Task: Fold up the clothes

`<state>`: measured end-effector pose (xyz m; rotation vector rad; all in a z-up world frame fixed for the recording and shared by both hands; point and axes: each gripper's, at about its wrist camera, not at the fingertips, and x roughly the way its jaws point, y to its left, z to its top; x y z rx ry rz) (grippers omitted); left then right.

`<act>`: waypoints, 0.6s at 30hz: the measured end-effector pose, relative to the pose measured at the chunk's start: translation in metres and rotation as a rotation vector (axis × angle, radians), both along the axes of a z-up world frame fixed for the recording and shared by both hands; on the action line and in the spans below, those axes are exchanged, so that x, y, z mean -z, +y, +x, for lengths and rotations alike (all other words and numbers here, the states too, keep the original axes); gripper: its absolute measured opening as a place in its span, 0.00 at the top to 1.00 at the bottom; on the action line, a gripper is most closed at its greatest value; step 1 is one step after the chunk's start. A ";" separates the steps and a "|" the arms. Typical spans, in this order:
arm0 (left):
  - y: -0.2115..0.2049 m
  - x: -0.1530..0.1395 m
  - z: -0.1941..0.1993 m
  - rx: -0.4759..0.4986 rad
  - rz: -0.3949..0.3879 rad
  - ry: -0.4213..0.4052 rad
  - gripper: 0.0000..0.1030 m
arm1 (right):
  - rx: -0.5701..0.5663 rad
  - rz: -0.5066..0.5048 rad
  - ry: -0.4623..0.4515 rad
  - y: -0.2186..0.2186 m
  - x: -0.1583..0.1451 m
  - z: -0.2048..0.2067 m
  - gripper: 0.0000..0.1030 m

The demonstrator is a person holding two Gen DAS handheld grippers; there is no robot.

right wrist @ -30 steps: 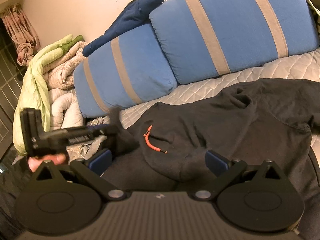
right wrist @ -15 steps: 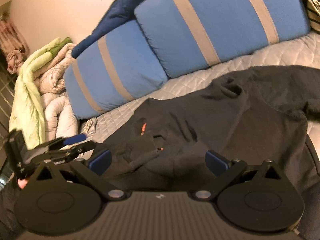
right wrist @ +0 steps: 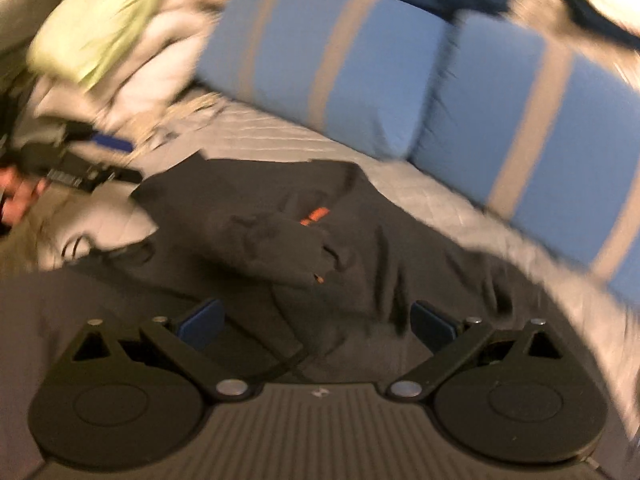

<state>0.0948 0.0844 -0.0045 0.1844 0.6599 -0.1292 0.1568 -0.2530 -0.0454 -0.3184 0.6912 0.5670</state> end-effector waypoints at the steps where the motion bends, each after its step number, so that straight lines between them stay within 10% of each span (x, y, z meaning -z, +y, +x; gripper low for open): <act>1: 0.002 0.001 -0.001 -0.006 0.001 0.001 0.36 | -0.043 -0.041 -0.027 0.006 -0.001 -0.001 0.02; 18: 0.022 0.019 -0.011 -0.015 -0.038 0.012 0.36 | -0.422 -0.476 -0.238 0.082 0.046 0.017 0.33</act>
